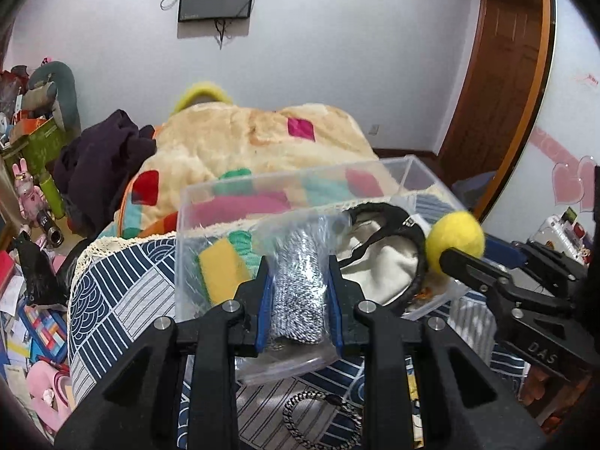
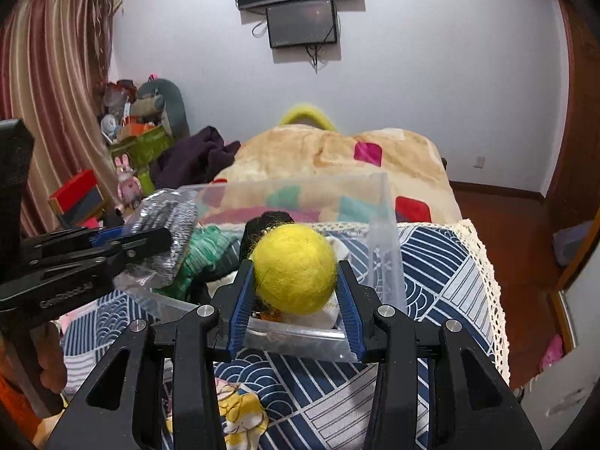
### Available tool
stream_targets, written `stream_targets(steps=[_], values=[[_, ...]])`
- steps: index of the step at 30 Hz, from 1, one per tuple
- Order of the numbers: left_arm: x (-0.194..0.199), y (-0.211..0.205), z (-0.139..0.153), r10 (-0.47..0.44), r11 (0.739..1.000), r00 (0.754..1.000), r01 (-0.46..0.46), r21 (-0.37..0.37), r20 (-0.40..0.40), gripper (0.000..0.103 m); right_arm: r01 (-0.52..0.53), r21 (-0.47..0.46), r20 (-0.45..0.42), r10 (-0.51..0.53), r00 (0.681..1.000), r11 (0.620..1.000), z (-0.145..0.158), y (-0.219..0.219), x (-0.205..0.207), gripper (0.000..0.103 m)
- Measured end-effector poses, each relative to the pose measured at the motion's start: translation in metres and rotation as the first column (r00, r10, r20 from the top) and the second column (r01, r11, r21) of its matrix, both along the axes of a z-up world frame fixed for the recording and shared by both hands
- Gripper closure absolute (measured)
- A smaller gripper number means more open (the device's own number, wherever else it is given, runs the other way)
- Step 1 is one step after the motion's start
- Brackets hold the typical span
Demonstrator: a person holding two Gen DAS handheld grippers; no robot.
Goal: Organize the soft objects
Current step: 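Lower the yarn bag into the box with the left tool while the right tool drops the ball in, then grasp the black-and-white beaded hair tie with the left tool while the right tool grasps the floral scrunchie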
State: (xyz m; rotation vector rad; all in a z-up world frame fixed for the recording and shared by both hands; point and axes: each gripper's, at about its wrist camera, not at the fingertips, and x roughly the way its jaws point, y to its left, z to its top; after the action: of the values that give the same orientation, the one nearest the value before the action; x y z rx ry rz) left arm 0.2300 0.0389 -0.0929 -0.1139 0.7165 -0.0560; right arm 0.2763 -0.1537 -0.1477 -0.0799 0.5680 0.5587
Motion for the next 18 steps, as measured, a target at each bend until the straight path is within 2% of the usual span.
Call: stream_targets(steps=[7,9,11,15,17,18], values=[[0.0,-0.006,-0.005,-0.018,1.0,1.0,0.018,0.018,-0.021,0.076,0.002,-0.025,-0.007,-0.003,1.0,1.0,-0.004,0.0,0.003,0.06],[-0.003,-0.009,-0.002,-0.023,0.999,1.0,0.024,0.03,-0.018,0.069,0.003,-0.029,-0.011,-0.003,1.0,1.0,-0.005,-0.001,0.003,0.057],[-0.009,-0.011,0.003,-0.023,0.999,1.0,0.023,0.047,0.001,0.055,0.005,-0.031,-0.006,-0.005,1.0,1.0,-0.004,-0.002,0.002,0.052],[-0.022,-0.012,0.016,-0.018,0.998,0.998,0.014,0.068,0.053,0.042,0.007,-0.028,0.016,-0.007,1.0,1.0,0.001,-0.004,-0.002,0.042],[-0.029,-0.012,0.023,-0.007,0.997,0.997,0.0,0.083,0.078,0.023,0.012,-0.022,0.056,-0.011,0.998,1.0,0.011,-0.008,-0.01,0.039],[-0.035,-0.012,0.028,0.0,0.996,0.995,-0.009,0.091,0.101,0.02,0.011,-0.015,0.074,-0.01,0.997,1.0,0.014,-0.01,-0.015,0.036]])
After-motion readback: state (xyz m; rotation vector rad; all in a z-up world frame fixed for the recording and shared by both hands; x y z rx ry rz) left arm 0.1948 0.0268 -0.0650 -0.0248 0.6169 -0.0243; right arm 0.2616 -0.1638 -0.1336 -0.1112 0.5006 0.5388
